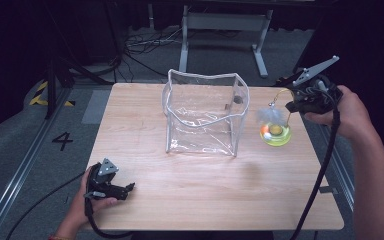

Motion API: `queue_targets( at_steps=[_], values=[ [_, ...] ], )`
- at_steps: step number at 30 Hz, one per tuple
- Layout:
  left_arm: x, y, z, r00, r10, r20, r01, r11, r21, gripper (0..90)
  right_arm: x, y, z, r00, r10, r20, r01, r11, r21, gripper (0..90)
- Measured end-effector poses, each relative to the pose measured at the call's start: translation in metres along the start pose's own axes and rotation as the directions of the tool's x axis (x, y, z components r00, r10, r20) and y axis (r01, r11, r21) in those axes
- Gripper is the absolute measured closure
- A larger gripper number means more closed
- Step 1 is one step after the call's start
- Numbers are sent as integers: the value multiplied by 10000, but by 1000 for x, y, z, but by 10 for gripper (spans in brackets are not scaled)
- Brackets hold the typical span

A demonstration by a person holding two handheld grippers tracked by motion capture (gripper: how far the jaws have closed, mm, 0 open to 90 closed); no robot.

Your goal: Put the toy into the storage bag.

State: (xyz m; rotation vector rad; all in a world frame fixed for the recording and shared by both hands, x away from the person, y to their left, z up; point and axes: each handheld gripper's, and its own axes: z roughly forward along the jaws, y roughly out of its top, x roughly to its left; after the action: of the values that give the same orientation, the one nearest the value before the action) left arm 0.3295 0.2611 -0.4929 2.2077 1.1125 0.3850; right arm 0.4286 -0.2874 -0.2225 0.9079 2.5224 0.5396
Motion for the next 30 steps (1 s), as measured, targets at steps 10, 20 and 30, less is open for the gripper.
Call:
queue_targets(
  at_steps=[10,20,30],
  values=[
    [0,0,0,10000,-2,17,2,10000,27,6,-14,21,-22,9996,90,277,-76,9987,-500,881],
    [0,0,0,10000,29,-47,-29,10000,-43,6,-27,49,-43,9986,165,494,-132,9977,-671,881],
    [0,0,0,10000,41,-39,-41,10000,-26,6,-28,82,-40,9984,9,566,18,9989,-478,881]
  ],
)
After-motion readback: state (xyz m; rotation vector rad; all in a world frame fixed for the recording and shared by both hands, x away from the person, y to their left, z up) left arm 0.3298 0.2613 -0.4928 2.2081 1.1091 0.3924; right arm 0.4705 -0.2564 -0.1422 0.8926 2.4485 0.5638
